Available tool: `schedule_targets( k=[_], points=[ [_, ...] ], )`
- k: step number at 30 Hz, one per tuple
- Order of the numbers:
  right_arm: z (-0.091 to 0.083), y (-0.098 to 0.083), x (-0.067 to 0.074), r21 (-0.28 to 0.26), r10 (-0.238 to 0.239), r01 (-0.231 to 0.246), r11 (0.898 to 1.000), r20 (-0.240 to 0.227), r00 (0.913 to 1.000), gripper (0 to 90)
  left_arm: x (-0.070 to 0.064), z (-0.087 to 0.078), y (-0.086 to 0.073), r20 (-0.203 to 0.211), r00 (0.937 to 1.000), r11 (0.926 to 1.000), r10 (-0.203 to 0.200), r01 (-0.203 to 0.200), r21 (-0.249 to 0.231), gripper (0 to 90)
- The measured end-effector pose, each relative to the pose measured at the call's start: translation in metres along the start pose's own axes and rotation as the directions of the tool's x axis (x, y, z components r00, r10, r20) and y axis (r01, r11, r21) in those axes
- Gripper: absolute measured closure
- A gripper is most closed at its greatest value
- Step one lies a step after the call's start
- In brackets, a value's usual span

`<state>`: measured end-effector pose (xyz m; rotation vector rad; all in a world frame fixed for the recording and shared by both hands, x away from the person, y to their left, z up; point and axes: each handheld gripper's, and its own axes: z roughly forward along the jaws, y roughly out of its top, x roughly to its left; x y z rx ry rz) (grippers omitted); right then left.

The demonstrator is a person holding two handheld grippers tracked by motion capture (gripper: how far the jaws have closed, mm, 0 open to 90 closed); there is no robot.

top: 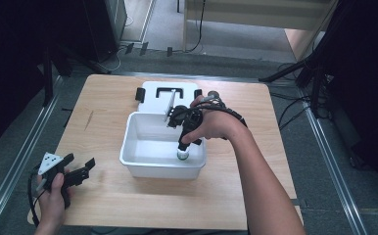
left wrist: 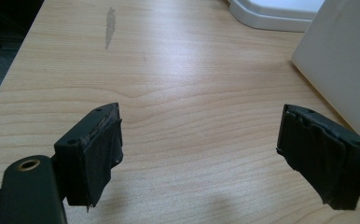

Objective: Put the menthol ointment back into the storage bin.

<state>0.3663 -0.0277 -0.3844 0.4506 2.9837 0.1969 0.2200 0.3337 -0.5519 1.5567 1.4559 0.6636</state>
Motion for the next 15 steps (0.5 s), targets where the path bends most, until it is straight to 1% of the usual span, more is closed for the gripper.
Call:
schedule_targets(
  k=[1, 5, 8, 11, 14, 15],
  points=[
    [-0.003, -0.002, 0.001, 0.001, 0.010, -0.010, 1.000, 0.005, 0.9999, 18.7, 0.000, 0.000, 0.000, 0.000, 1.0000, 1.0000, -0.001, 0.001, 0.001, 14.7],
    [-0.013, -0.011, 0.000, -0.011, 0.013, -0.012, 1.000, 0.016, 0.9998, 18.5, 0.000, 0.000, 0.000, 0.001, 1.0000, 1.0000, 0.002, -0.002, 0.002, 14.7],
    [-0.020, -0.021, 0.000, -0.016, 0.026, -0.026, 1.000, 0.022, 0.9994, 18.2, 0.000, 0.000, 0.000, 0.001, 1.0000, 1.0000, 0.001, -0.001, 0.002, 14.7],
    [-0.027, -0.034, -0.004, -0.026, 0.032, -0.031, 0.999, 0.032, 0.9990, 17.7, 0.000, 0.000, 0.000, 0.003, 1.0000, 1.0000, 0.001, -0.001, 0.002, 14.7],
    [-0.033, -0.047, -0.008, -0.031, 0.051, -0.049, 0.998, 0.042, 0.9978, 17.7, 0.000, 0.000, 0.000, 0.002, 1.0000, 1.0000, 0.001, -0.001, 0.002, 14.7],
    [-0.035, -0.053, -0.009, -0.029, 0.064, -0.063, 0.998, 0.047, 0.9968, 17.7, 0.000, 0.000, 0.000, 0.002, 1.0000, 1.0000, 0.002, -0.002, 0.001, 14.7]
  ],
)
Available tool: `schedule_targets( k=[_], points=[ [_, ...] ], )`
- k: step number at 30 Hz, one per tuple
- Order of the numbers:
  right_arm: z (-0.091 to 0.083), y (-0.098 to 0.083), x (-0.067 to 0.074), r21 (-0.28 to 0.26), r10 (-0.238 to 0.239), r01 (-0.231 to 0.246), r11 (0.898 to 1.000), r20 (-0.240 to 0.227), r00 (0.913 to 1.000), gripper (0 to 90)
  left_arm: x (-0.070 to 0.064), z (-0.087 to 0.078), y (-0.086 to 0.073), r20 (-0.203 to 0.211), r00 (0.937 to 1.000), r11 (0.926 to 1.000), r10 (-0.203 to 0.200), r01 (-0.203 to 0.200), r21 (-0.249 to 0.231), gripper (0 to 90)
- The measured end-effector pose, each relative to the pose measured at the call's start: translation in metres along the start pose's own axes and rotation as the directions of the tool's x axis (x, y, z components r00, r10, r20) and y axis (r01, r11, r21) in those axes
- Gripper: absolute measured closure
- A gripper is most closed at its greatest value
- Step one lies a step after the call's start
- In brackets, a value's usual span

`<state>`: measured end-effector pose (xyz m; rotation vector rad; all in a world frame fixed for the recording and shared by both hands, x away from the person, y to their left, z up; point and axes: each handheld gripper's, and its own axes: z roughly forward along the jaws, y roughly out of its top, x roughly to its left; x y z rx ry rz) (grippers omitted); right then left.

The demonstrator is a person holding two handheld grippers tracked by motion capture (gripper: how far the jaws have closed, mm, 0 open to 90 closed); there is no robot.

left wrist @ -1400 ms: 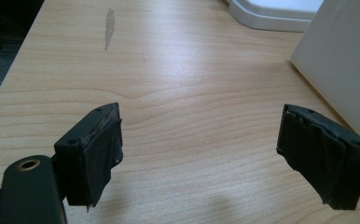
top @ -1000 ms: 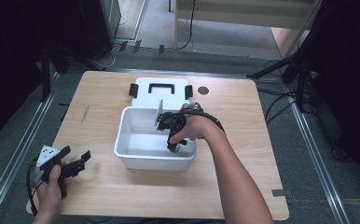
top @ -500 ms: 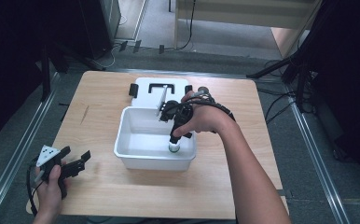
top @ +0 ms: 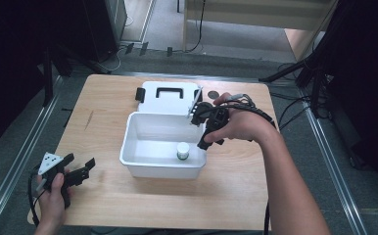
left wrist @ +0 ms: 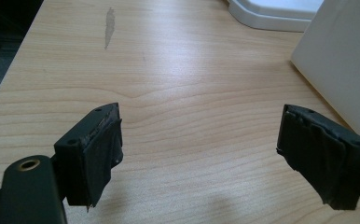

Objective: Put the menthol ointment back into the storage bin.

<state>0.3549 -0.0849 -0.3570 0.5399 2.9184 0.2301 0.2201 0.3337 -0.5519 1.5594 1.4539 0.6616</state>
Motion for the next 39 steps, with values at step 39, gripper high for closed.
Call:
schedule_targets(
  k=[39],
  points=[
    [0.077, -0.169, -0.035, -0.206, 0.353, -0.339, 0.918, 0.036, 0.9349, 20.7, -0.001, 0.000, 0.000, -0.002, 1.0000, 1.0000, 0.006, -0.006, 0.004, 14.7]
  ],
)
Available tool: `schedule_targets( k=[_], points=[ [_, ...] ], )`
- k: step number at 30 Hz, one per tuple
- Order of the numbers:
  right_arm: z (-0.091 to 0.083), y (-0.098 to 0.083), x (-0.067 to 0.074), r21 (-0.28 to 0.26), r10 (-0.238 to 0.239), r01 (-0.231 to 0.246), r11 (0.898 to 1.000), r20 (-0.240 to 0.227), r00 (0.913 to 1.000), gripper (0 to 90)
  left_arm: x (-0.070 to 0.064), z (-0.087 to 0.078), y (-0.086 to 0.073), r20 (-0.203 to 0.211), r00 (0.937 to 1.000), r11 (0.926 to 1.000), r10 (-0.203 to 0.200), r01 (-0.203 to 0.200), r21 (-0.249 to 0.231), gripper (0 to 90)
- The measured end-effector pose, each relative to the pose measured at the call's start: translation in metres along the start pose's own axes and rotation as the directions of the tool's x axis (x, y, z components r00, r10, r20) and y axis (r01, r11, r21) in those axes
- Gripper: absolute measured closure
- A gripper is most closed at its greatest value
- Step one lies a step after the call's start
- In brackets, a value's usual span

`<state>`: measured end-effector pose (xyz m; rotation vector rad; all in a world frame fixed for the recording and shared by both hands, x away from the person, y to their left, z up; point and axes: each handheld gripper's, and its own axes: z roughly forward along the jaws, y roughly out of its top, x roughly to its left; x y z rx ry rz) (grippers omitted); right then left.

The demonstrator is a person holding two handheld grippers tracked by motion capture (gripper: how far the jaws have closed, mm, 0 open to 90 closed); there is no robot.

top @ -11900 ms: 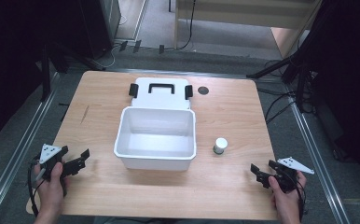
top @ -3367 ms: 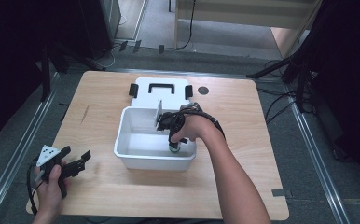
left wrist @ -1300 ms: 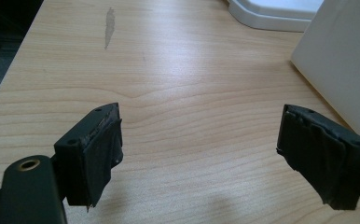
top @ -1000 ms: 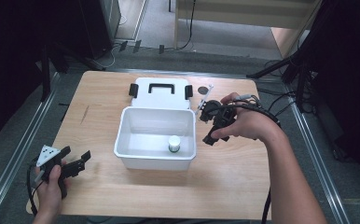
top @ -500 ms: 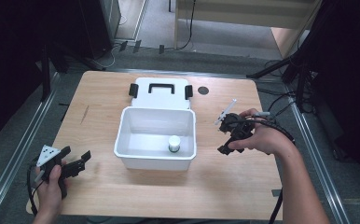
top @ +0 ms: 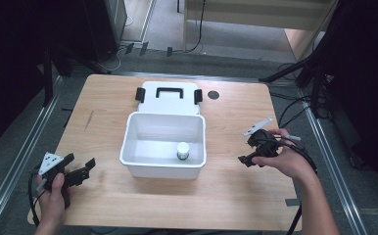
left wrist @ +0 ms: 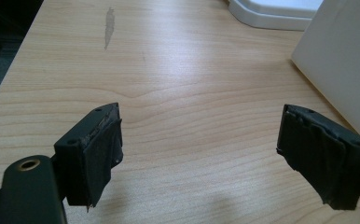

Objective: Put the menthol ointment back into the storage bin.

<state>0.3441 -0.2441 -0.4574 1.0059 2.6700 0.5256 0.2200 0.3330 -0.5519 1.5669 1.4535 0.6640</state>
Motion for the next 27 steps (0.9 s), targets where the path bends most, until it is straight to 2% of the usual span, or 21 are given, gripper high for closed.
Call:
schedule_targets(
  k=[2, 4, 5, 6, 11, 13, 14, 15, 16, 17, 18, 19, 21, 22, 23, 25, 26, 27],
  points=[
    [0.002, -0.011, -0.004, -0.059, 0.030, -0.030, 0.998, 0.009, 0.9995, 20.8, 0.000, 0.000, 0.000, 0.000, 1.0000, 1.0000, -0.001, 0.001, 0.000, 14.7],
    [0.004, -0.022, -0.007, -0.133, 0.063, -0.060, 0.989, 0.020, 0.9978, 20.8, 0.000, 0.000, 0.000, -0.002, 1.0000, 1.0000, 0.001, -0.001, 0.000, 14.7],
    [0.004, -0.022, -0.007, -0.133, 0.063, -0.060, 0.989, 0.020, 0.9978, 20.8, 0.000, 0.000, 0.000, -0.002, 1.0000, 1.0000, 0.001, -0.001, 0.000, 14.7],
    [0.005, -0.033, -0.009, -0.193, 0.089, -0.084, 0.978, 0.017, 0.9959, 20.6, 0.000, 0.000, 0.000, -0.002, 1.0000, 1.0000, 0.000, 0.000, 0.000, 14.7],
    [0.011, -0.060, -0.008, -0.277, 0.125, -0.113, 0.954, 0.027, 0.9918, 19.5, -0.001, 0.000, 0.000, -0.004, 1.0000, 1.0000, 0.001, -0.001, 0.000, 14.7],
    [0.016, -0.077, -0.006, -0.314, 0.155, -0.135, 0.940, 0.041, 0.9871, 19.3, -0.001, 0.000, 0.000, -0.005, 1.0000, 1.0000, 0.001, -0.001, 0.001, 14.7],
    [0.016, -0.077, -0.006, -0.314, 0.155, -0.135, 0.940, 0.041, 0.9871, 19.3, -0.001, 0.000, 0.000, -0.005, 1.0000, 1.0000, 0.001, -0.001, 0.002, 14.7],
    [0.019, -0.089, -0.005, -0.348, 0.195, -0.169, 0.922, 0.041, 0.9798, 19.1, -0.001, 0.000, 0.000, -0.006, 1.0000, 1.0000, 0.001, -0.001, 0.001, 14.7],
    [0.020, -0.093, -0.005, -0.366, 0.211, -0.181, 0.913, 0.043, 0.9764, 19.1, -0.001, 0.000, 0.000, -0.006, 1.0000, 1.0000, 0.002, -0.002, 0.001, 14.7],
    [0.020, -0.093, -0.005, -0.366, 0.211, -0.181, 0.913, 0.043, 0.9764, 19.1, -0.001, 0.000, 0.000, -0.007, 1.0000, 1.0000, 0.002, -0.002, 0.000, 14.7],
    [0.022, -0.103, -0.004, -0.421, 0.265, -0.214, 0.881, 0.065, 0.9621, 19.5, -0.001, 0.000, 0.000, -0.006, 1.0000, 1.0000, 0.001, -0.001, 0.000, 14.7],
    [0.022, -0.103, -0.004, -0.421, 0.265, -0.214, 0.881, 0.065, 0.9621, 19.5, -0.001, 0.000, 0.000, -0.006, 1.0000, 1.0000, 0.001, -0.001, 0.000, 14.7],
    [0.022, -0.112, -0.003, -0.484, 0.303, -0.225, 0.846, 0.089, 0.9490, 20.0, -0.001, 0.000, 0.000, -0.005, 1.0000, 1.0000, 0.001, -0.001, 0.000, 14.7],
    [0.021, -0.118, -0.001, -0.524, 0.331, -0.240, 0.817, 0.086, 0.9396, 20.6, -0.001, 0.000, 0.000, -0.005, 1.0000, 1.0000, 0.001, -0.001, 0.000, 14.7],
    [0.021, -0.121, -0.001, -0.541, 0.340, -0.241, 0.806, 0.088, 0.9364, 20.6, -0.001, 0.000, 0.000, -0.005, 1.0000, 1.0000, 0.001, -0.001, 0.000, 14.7],
    [0.019, -0.128, -0.001, -0.574, 0.368, -0.247, 0.781, 0.104, 0.9239, 20.6, -0.001, 0.000, 0.000, -0.006, 1.0000, 1.0000, 0.001, -0.001, -0.001, 14.7],
    [0.018, -0.133, 0.000, -0.593, 0.394, -0.262, 0.761, 0.102, 0.9137, 20.8, -0.001, 0.000, 0.000, -0.006, 1.0000, 1.0000, 0.001, -0.001, -0.001, 14.7],
    [0.017, -0.137, 0.001, -0.606, 0.408, -0.273, 0.748, 0.095, 0.9079, 20.9, -0.001, 0.000, 0.000, -0.005, 1.0000, 1.0000, 0.000, 0.000, -0.001, 14.7]
  ],
)
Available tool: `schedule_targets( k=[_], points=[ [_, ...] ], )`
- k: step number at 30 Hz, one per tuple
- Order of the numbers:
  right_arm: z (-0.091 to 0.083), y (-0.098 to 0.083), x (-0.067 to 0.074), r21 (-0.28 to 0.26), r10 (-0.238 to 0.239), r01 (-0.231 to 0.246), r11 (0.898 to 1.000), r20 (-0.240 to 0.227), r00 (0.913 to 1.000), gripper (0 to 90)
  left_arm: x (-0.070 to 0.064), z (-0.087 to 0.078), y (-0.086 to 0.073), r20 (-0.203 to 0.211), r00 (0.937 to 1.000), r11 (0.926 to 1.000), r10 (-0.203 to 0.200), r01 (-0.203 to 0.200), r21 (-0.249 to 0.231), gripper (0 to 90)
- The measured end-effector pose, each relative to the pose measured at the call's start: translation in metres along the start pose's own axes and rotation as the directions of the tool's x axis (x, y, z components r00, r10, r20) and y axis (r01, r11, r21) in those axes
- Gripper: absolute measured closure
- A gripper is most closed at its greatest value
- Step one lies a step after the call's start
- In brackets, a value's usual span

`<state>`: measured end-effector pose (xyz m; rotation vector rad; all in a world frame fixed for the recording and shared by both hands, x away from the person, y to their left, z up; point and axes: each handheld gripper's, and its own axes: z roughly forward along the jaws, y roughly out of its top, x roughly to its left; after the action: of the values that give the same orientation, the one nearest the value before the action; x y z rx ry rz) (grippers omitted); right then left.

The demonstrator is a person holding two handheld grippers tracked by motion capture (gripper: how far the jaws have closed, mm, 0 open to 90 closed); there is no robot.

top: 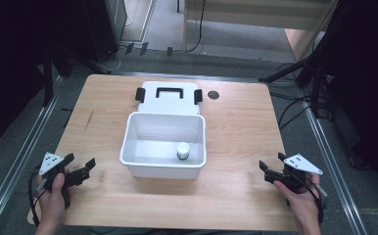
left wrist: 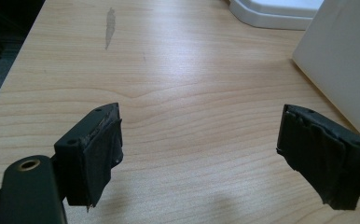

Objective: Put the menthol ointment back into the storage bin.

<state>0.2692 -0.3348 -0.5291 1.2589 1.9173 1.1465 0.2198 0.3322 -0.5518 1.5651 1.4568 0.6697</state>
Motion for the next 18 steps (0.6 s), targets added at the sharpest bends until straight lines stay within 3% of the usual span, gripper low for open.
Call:
schedule_targets(
  k=[4, 8, 10, 14, 18],
  points=[
    [-0.012, -0.016, -0.003, -0.034, 0.087, -0.086, 0.996, 0.008, 0.9962, 21.9, 0.000, 0.000, 0.000, 0.001, 1.0000, 1.0000, 0.001, -0.001, 0.001, 14.7],
    [-0.020, -0.029, -0.006, -0.011, 0.100, -0.100, 0.995, 0.025, 0.9947, 21.9, 0.000, 0.000, 0.000, 0.000, 1.0000, 1.0000, 0.004, -0.004, 0.002, 14.7],
    [-0.026, -0.032, -0.005, -0.035, 0.119, -0.118, 0.992, 0.031, 0.9924, 22.3, 0.000, 0.000, 0.000, 0.000, 1.0000, 1.0000, 0.003, -0.003, 0.002, 14.7],
    [-0.031, -0.035, -0.001, -0.022, 0.123, -0.123, 0.992, 0.021, 0.9922, 21.9, 0.000, 0.000, 0.000, 0.001, 1.0000, 1.0000, 0.005, -0.005, 0.004, 14.7],
    [-0.034, -0.037, 0.005, 0.016, 0.094, -0.094, 0.995, 0.031, 0.9951, 19.5, -0.001, 0.001, 0.000, 0.000, 1.0000, 1.0000, 0.008, -0.008, 0.004, 14.7]
  ],
)
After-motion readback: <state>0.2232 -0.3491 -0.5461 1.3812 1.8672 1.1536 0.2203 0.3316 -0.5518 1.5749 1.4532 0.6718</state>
